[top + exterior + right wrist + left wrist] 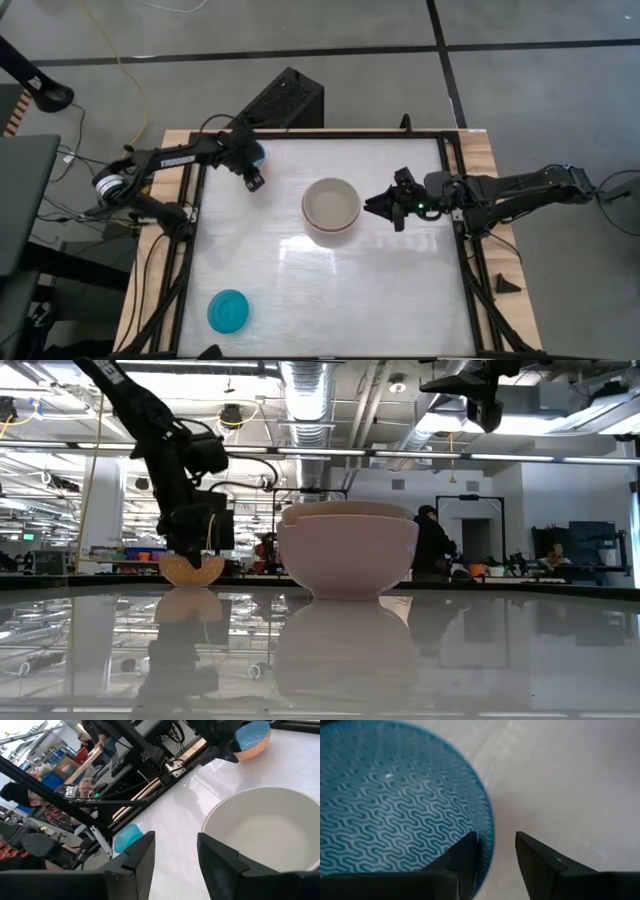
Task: Nest bowls inside each other
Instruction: Stack the blue-patterned and orange-patterned bowl into the gray bowls
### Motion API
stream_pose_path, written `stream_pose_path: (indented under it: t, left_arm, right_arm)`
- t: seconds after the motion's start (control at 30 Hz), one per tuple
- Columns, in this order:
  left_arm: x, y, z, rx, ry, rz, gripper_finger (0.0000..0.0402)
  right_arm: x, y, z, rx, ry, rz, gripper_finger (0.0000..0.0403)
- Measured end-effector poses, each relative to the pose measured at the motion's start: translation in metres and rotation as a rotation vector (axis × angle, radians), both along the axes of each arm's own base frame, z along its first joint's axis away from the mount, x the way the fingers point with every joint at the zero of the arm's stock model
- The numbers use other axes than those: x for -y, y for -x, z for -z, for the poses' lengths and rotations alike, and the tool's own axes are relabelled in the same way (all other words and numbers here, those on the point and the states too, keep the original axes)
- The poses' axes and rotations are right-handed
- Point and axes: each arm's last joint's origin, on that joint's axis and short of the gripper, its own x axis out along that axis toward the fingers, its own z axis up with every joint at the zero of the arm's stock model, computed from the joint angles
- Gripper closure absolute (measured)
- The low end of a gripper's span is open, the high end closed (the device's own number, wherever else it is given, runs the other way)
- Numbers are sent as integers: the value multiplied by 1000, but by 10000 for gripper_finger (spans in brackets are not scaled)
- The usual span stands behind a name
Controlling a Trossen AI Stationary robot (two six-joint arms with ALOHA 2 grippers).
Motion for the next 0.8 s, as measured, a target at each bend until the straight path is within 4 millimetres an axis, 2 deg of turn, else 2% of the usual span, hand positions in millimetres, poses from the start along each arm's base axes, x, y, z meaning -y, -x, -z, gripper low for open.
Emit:
stream_pose_path:
  t: [0.1,0.23,0.4,0.6,0.8]
  left_arm:
    - [-2,-2,4,-13,20,-17,312]
    - [-2,-5,3,41,61,-15,386]
    - [4,-5,-9,156,130,-29,396]
    - [26,-11,-42,412,231,28,399]
    - [70,-36,-77,609,205,121,400]
  right_arm:
    - [0,0,0,0,-4,-1,226]
    - [0,0,1,-5,-11,1,226]
    - [0,1,4,-47,-5,1,226]
    - [1,6,15,-134,31,14,226]
    - [0,27,29,2,57,80,226]
